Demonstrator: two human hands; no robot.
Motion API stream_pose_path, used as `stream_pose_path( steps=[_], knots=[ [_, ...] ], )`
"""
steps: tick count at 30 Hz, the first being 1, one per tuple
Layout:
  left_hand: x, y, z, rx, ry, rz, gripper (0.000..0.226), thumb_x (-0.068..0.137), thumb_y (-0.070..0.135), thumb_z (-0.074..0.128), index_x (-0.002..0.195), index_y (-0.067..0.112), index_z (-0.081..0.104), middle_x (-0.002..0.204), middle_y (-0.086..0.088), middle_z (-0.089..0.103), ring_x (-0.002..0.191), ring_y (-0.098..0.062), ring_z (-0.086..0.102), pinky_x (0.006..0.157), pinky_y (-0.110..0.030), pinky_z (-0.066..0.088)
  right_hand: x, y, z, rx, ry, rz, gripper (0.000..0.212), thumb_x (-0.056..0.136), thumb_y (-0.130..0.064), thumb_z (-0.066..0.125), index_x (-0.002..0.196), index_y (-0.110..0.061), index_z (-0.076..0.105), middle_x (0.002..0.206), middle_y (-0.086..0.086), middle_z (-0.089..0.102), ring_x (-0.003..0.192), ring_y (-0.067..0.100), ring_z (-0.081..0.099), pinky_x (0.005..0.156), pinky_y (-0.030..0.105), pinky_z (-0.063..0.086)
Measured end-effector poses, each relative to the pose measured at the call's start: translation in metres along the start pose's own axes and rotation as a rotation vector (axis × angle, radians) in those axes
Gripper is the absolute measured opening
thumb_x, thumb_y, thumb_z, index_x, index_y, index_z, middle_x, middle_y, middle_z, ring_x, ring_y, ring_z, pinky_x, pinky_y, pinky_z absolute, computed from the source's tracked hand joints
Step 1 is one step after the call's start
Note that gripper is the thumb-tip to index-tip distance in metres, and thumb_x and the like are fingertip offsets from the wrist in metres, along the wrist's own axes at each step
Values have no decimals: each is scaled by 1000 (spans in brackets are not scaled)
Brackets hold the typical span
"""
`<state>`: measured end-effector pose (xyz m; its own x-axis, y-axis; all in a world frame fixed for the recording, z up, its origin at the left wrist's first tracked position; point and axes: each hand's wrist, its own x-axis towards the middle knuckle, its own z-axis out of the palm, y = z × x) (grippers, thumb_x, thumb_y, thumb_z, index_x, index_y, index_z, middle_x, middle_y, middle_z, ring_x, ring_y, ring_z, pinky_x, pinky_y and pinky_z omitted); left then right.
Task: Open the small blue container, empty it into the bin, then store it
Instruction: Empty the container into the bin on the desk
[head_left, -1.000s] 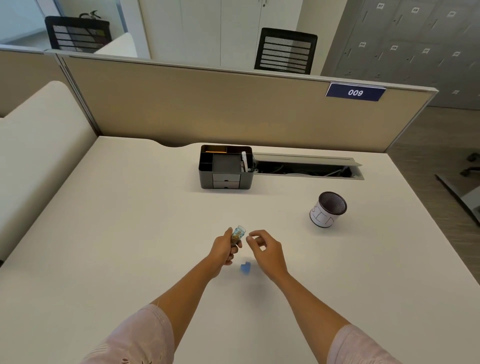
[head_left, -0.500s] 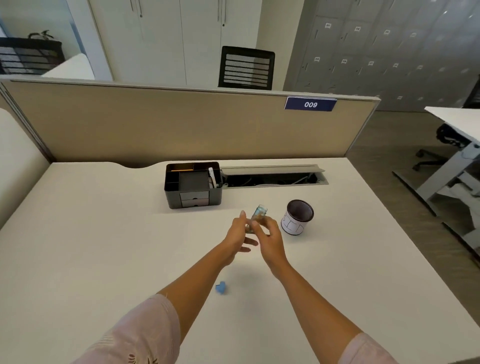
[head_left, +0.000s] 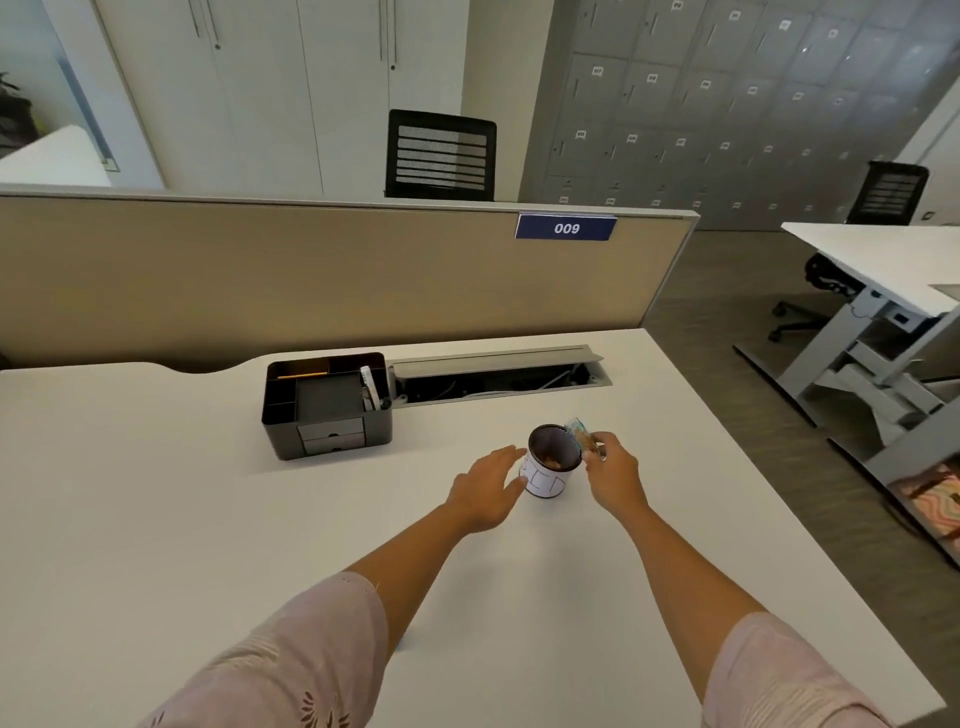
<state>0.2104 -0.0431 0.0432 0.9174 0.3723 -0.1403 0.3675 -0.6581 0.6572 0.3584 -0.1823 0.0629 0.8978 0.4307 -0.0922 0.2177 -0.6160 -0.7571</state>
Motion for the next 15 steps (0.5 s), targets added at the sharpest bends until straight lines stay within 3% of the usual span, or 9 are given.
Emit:
stream_pose_path(
  steps=[3, 6, 15],
  knots=[
    [15, 3, 9, 168, -75, 47, 56, 102, 39, 36, 153, 28, 17, 164, 4, 13, 150, -22, 10, 118, -54, 18, 7, 7, -9, -123, -13, 19, 21, 95, -6, 53, 115, -8, 48, 105, 19, 63, 82, 29, 58, 66, 37, 47],
    [28, 5, 18, 320, -141, 73, 60, 102, 39, 34, 154, 27, 7, 165, 5, 2, 151, -20, -1, 119, -55, 9, 10, 9, -13, -190, -32, 3, 14, 91, -6, 59, 103, -9, 54, 96, 17, 63, 79, 33, 61, 64, 42, 52],
    [43, 2, 28, 552, -208, 97, 67, 101, 39, 36, 154, 24, -3, 164, 3, -8, 151, -22, -8, 119, -58, 3, 14, 4, -13, -202, -2, -103, 27, 89, 2, 61, 114, -6, 66, 111, 16, 68, 94, 31, 65, 83, 42, 56]
  ],
)
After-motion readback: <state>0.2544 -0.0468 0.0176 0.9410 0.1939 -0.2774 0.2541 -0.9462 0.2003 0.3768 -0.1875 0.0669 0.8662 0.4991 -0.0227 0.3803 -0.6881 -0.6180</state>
